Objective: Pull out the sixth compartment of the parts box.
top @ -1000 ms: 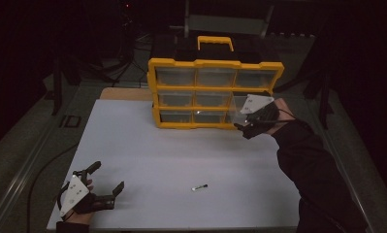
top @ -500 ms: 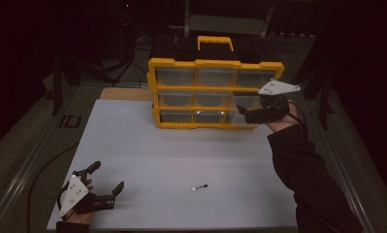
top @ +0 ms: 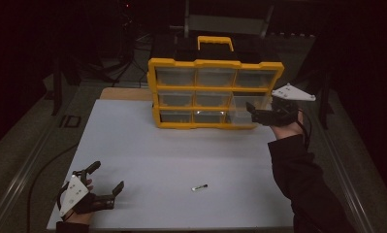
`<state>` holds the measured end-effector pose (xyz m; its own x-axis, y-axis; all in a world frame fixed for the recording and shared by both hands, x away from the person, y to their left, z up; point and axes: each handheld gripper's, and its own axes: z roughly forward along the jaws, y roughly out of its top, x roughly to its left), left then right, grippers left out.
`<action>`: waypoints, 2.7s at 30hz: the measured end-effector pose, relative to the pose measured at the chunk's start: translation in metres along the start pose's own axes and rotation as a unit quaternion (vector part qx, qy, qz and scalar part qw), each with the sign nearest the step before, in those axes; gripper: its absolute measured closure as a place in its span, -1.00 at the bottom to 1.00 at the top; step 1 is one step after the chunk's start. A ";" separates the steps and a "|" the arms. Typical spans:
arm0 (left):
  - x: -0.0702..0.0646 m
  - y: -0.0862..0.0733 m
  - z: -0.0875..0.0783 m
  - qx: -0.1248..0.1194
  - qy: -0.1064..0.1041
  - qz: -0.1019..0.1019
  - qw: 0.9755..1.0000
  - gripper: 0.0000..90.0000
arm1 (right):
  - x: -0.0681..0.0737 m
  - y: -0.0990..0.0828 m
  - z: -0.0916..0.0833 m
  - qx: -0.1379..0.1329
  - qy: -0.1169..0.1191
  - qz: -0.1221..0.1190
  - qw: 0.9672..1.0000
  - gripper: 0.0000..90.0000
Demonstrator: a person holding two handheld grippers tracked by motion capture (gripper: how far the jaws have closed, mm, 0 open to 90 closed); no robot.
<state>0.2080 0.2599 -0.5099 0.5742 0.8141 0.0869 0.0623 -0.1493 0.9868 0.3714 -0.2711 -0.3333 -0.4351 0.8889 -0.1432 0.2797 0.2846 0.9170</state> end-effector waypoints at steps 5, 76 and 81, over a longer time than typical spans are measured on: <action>0.000 0.000 0.000 0.000 0.000 0.000 1.000 -1.00 | 0.000 -0.006 -0.009 -0.005 -0.006 0.005 1.000 -0.84; -0.001 0.001 -0.001 -0.002 -0.001 0.000 1.000 -1.00 | 0.048 -0.165 -0.040 0.015 0.050 -0.006 0.999 -0.83; -0.001 0.001 -0.001 -0.003 -0.001 -0.001 1.000 -1.00 | 0.049 -0.170 -0.044 0.011 0.050 -0.005 0.999 -0.83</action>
<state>0.2065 0.2593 -0.5090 0.5760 0.8130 0.0854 0.0589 -0.1455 0.9876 0.2647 -0.2915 -0.4801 -0.5205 0.8464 -0.1125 0.2940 0.3014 0.9070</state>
